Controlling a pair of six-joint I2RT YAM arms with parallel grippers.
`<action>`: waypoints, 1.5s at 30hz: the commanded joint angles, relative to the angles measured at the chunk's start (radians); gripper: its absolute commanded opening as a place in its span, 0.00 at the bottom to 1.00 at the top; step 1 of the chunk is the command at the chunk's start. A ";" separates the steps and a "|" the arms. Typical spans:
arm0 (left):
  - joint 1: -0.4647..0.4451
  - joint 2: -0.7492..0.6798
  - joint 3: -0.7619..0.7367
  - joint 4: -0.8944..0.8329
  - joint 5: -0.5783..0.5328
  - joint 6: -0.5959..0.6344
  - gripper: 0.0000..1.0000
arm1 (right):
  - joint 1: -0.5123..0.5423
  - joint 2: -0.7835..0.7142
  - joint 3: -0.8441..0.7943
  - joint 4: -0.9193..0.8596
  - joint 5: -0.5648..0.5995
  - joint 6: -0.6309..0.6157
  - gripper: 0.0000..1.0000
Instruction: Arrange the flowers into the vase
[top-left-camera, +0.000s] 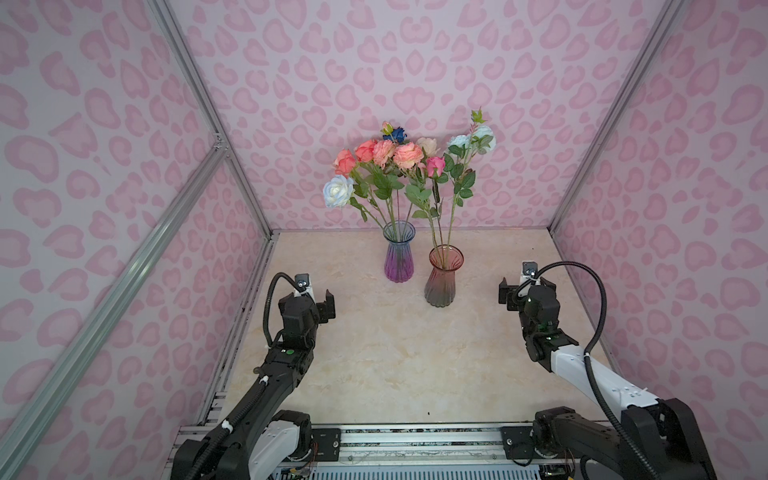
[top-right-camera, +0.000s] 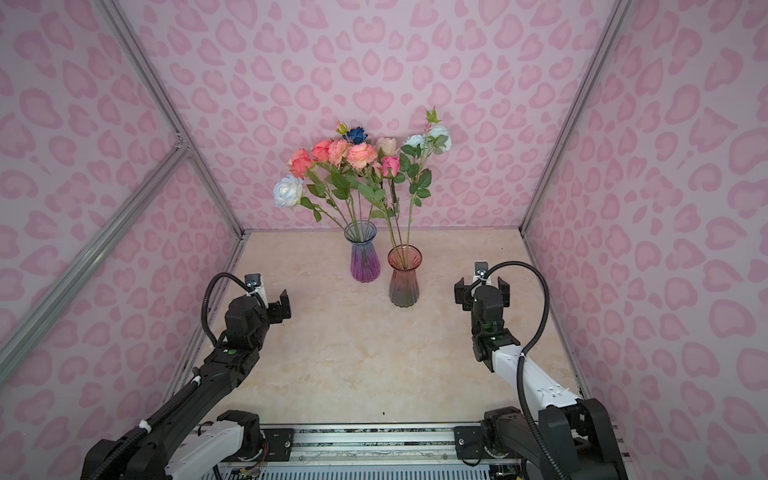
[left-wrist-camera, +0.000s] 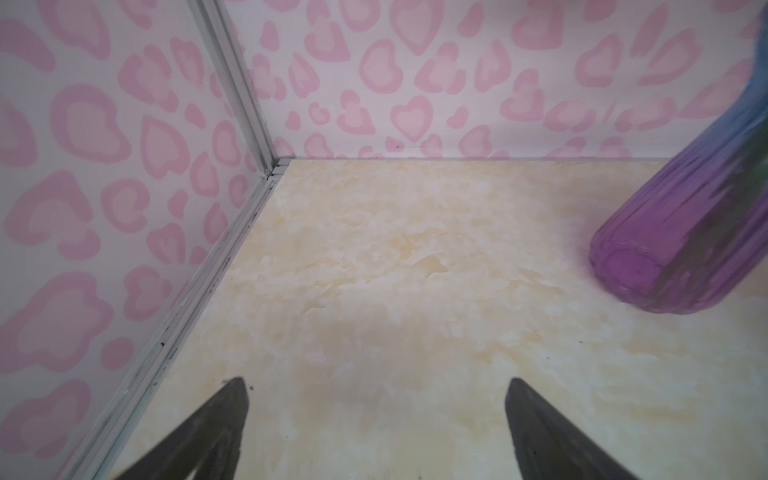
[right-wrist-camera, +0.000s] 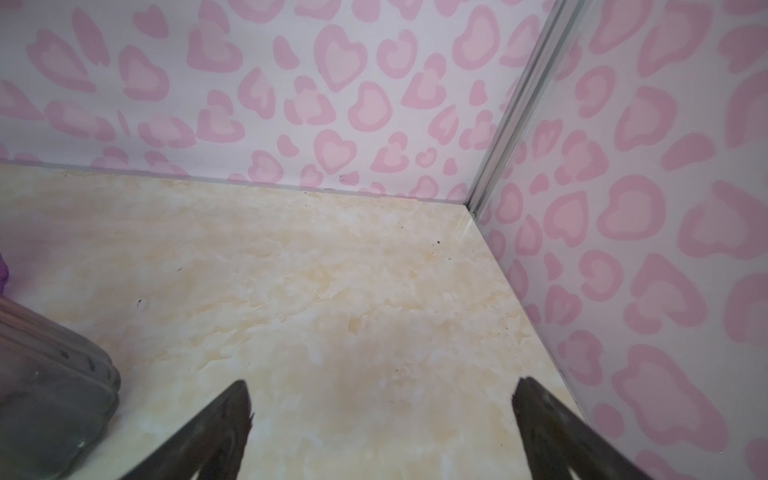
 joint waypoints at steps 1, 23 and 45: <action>0.072 0.053 -0.073 0.297 0.077 -0.015 0.97 | -0.025 0.039 -0.051 0.154 -0.097 -0.007 0.99; 0.182 0.462 -0.063 0.651 0.366 -0.003 0.98 | -0.163 0.371 -0.119 0.482 -0.220 0.082 0.99; 0.183 0.459 -0.062 0.638 0.360 -0.001 0.98 | -0.159 0.366 -0.118 0.471 -0.200 0.075 0.99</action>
